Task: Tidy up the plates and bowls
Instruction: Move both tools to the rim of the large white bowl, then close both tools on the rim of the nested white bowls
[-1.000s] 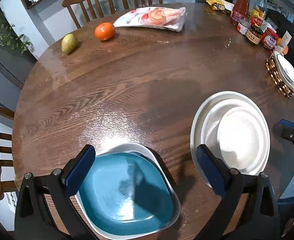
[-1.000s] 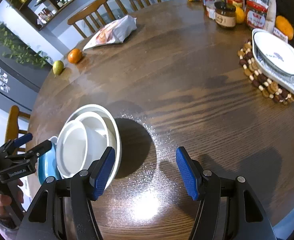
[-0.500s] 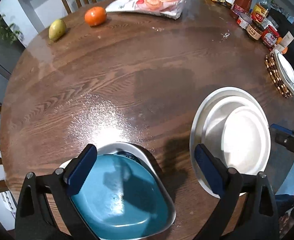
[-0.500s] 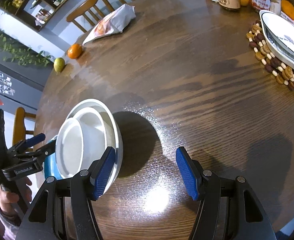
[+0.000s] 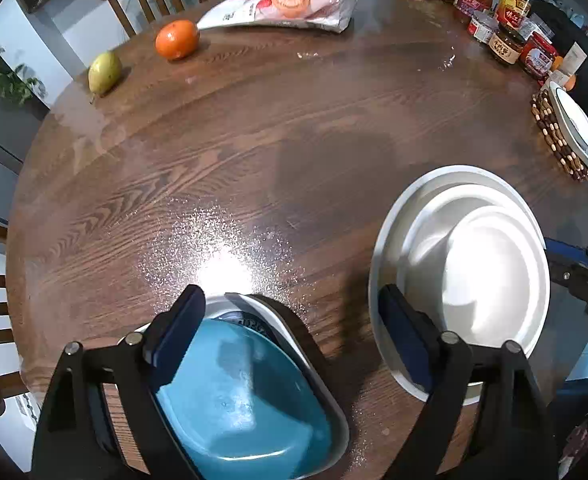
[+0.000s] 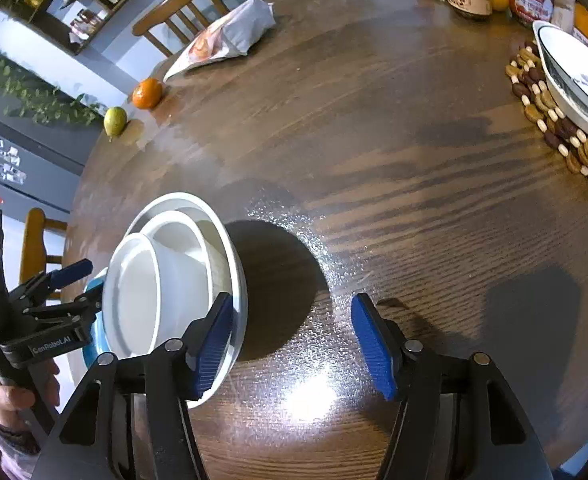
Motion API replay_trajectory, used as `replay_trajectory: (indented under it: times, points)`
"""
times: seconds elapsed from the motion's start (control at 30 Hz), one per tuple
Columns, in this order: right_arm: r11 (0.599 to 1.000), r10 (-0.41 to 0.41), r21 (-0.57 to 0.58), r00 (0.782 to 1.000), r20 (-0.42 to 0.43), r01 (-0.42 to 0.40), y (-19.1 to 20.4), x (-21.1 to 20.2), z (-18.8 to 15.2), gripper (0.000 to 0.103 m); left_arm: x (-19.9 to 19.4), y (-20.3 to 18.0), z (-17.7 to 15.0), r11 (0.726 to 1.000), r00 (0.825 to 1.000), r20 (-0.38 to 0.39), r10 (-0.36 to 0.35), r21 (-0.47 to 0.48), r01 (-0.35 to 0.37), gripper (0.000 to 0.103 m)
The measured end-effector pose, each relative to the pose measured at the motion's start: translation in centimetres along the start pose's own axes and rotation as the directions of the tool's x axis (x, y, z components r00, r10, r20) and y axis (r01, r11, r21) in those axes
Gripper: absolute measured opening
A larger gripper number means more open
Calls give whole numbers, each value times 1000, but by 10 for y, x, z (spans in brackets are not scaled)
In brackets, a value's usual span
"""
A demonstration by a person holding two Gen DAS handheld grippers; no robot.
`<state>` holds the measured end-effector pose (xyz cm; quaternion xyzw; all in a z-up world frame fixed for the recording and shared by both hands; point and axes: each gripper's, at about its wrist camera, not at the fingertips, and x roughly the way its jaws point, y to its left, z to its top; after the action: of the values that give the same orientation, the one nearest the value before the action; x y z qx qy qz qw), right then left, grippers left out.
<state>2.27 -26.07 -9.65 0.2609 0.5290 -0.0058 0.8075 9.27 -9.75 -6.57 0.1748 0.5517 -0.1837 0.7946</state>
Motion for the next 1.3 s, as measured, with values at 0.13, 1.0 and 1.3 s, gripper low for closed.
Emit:
replay_trajectory:
  times: [0.13,1.0,1.3]
  points:
    - [999,31,-14,999,16,-31,5,0,-1,44,-5,-9,-4,1000,999,47,12,14,-13,63]
    - [995,24,-99,999,41,-20,25,-4,-4,11,-10,-39,-12,1000,993,116,7,17,-9,3]
    - [995,14,-103,999,45,-10,25,-3,-5,11,-10,-40,-14,1000,991,130,28,-5,-28,3]
